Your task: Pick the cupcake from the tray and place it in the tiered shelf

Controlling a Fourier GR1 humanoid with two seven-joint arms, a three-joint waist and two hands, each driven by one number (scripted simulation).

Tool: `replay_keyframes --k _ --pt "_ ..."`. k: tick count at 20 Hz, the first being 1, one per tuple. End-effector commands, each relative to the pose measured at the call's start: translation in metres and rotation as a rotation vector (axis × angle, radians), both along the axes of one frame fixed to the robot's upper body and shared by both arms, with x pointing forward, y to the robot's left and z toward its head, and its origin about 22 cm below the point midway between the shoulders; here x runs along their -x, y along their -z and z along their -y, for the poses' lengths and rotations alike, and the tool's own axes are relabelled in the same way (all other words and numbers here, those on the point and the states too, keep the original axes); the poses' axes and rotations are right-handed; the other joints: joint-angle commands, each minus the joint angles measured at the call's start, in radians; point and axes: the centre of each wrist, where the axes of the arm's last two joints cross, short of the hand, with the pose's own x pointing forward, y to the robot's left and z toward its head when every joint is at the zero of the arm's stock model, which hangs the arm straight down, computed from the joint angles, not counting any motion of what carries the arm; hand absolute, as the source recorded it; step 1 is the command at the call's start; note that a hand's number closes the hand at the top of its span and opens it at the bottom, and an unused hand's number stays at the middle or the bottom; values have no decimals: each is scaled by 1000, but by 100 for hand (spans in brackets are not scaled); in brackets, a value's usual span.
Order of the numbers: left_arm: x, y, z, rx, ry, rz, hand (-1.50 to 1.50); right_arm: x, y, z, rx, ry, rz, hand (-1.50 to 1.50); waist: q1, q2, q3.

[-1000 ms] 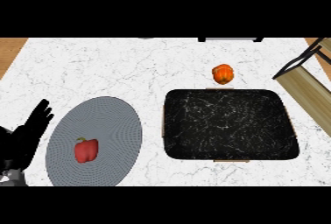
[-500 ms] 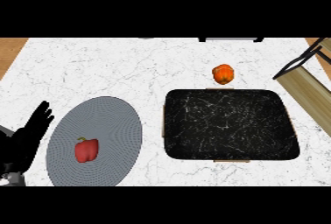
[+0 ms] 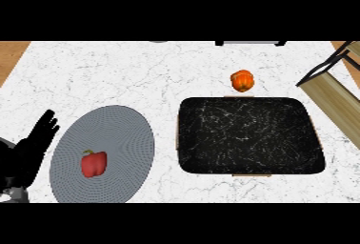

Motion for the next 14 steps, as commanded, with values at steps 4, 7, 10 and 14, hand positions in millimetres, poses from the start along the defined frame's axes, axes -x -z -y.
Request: replay_keyframes --k 4,7,10,14 --pt "14 1 0 11 -7 -5 0 20 -22 -10 -119 -36 214 -150 1 -3 0" --pt "1 -4 -7 -7 -33 -12 0 50 -34 -7 -121 -69 317 -150 -16 -5 -1" --pt "-7 -1 0 7 -6 -14 0 76 -51 -17 -93 -65 393 -150 -18 -4 -1" --pt "9 7 -18 15 -29 -7 0 133 -72 -30 -81 -45 444 -150 -29 -9 -2"
